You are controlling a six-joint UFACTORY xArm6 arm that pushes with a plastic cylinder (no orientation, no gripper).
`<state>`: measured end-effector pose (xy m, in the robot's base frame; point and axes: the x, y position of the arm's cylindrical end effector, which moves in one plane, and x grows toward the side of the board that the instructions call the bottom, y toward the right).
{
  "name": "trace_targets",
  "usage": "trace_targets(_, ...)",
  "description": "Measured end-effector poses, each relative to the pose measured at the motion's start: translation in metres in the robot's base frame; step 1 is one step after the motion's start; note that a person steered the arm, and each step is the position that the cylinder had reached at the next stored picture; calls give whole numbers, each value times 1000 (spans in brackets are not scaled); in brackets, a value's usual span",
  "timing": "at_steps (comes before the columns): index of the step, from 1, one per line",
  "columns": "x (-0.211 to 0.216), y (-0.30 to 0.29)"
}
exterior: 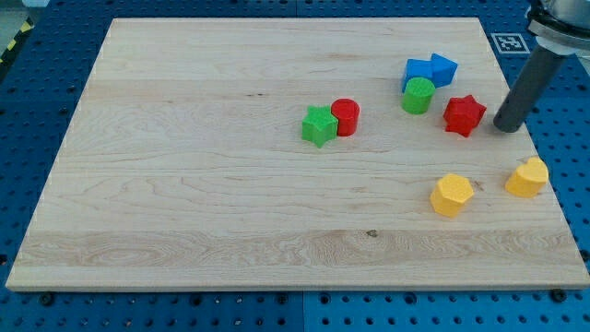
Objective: Slide the yellow heart towards the red star
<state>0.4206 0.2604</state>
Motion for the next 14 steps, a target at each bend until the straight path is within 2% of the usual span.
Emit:
trace_targets(3,0,-27)
trace_targets(6,30,52)
trace_targets(7,78,78)
trace_targets(8,141,75)
trace_targets(9,167,52)
trace_targets(11,140,36)
trace_targets(14,125,32)
